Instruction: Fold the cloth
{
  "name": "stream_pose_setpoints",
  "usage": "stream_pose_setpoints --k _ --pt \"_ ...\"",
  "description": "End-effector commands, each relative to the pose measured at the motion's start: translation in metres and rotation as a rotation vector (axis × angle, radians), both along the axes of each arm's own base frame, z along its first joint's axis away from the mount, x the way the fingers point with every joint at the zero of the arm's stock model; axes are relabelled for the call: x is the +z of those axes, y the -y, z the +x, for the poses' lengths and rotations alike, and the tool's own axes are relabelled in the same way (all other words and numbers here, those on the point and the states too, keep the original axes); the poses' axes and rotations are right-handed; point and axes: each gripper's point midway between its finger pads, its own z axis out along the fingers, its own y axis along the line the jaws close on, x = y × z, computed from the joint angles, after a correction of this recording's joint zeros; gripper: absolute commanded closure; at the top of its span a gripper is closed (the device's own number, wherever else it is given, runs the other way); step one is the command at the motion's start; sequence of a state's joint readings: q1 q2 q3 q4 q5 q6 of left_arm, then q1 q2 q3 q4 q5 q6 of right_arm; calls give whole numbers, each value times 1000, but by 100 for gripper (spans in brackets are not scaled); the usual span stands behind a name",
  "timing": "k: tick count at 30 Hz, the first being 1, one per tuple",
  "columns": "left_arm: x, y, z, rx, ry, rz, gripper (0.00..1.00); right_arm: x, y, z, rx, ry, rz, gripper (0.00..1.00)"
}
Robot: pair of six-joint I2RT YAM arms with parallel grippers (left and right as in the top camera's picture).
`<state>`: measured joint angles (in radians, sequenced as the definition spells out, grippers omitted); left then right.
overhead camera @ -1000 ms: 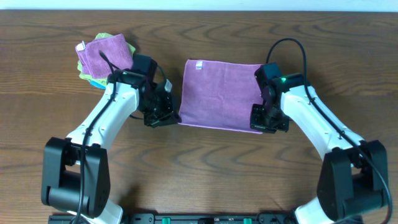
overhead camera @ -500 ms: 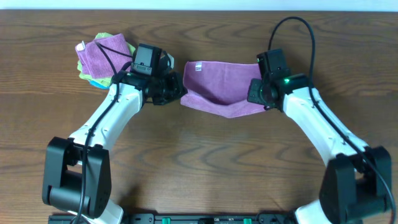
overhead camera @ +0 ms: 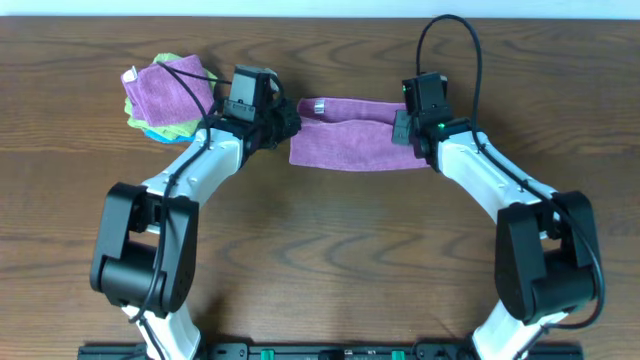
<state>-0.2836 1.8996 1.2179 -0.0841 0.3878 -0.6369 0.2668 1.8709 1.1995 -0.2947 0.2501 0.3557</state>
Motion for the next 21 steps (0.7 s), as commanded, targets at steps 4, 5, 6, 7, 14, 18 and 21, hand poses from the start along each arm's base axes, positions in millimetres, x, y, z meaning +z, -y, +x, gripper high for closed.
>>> stream_pose_setpoints --k 4,5,6,7,14,18,21 --pt "0 -5 16 52 54 17 94 -9 25 15 -31 28 -60 99" --pt "-1 -4 19 52 61 15 94 -8 26 16 -33 32 -61 99" --pt "-4 -3 21 52 67 12 94 -8 29 17 -36 37 -64 99" --pt "-7 -3 22 55 64 9 94 -7 30 19 -33 45 -67 99" --pt "-21 -2 30 64 77 13 94 -17 29 33 -4 78 -88 99" --pt "-28 -4 35 72 86 25 94 -30 31 32 -8 56 -99 99" --pt "-31 -6 37 81 92 33 94 -36 31 32 -7 47 -101 99"
